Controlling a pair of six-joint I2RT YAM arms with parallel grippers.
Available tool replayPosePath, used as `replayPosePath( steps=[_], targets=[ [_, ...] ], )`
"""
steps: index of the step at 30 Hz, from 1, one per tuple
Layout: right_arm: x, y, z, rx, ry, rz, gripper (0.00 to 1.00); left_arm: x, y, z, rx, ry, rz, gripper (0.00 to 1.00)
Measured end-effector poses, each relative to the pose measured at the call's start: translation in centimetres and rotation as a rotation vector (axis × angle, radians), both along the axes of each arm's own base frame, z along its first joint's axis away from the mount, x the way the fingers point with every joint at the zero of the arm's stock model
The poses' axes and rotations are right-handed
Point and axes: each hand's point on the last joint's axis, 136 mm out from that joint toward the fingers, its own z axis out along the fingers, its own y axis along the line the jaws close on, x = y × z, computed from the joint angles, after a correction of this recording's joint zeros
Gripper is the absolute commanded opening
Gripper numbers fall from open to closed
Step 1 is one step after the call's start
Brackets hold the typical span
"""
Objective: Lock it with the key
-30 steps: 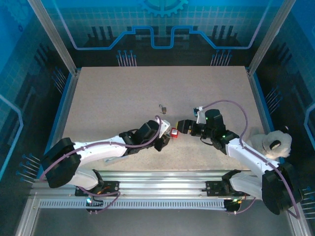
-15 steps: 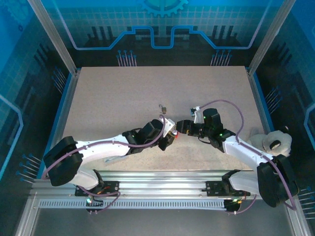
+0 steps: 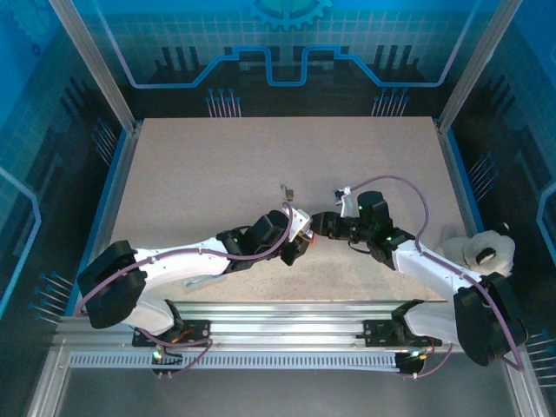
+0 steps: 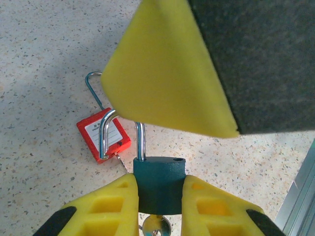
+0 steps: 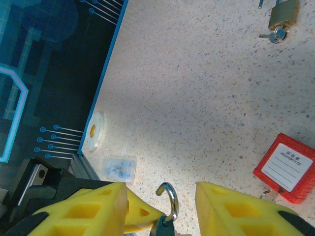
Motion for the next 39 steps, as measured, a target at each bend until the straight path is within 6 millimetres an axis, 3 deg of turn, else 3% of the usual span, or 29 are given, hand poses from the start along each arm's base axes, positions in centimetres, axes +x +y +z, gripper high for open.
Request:
replayPosePath(
  steps=[20, 30, 39],
  targets=[
    [-0.4, 0.6, -0.9, -0.008, 0.025, 0.028, 0.34, 0.0, 0.0, 0.1, -0.002, -0.002, -0.001, 0.00],
    [-0.4, 0.9, -1.1, -0.002, 0.026, 0.040, 0.28, 0.2, -0.4, 1.5, -0.028, -0.024, -0.003, 0.00],
    [-0.4, 1.0, -1.0, 0.002, 0.023, 0.045, 0.21, 0.2, -0.4, 1.6, -0.028, -0.024, -0.003, 0.00]
  ],
)
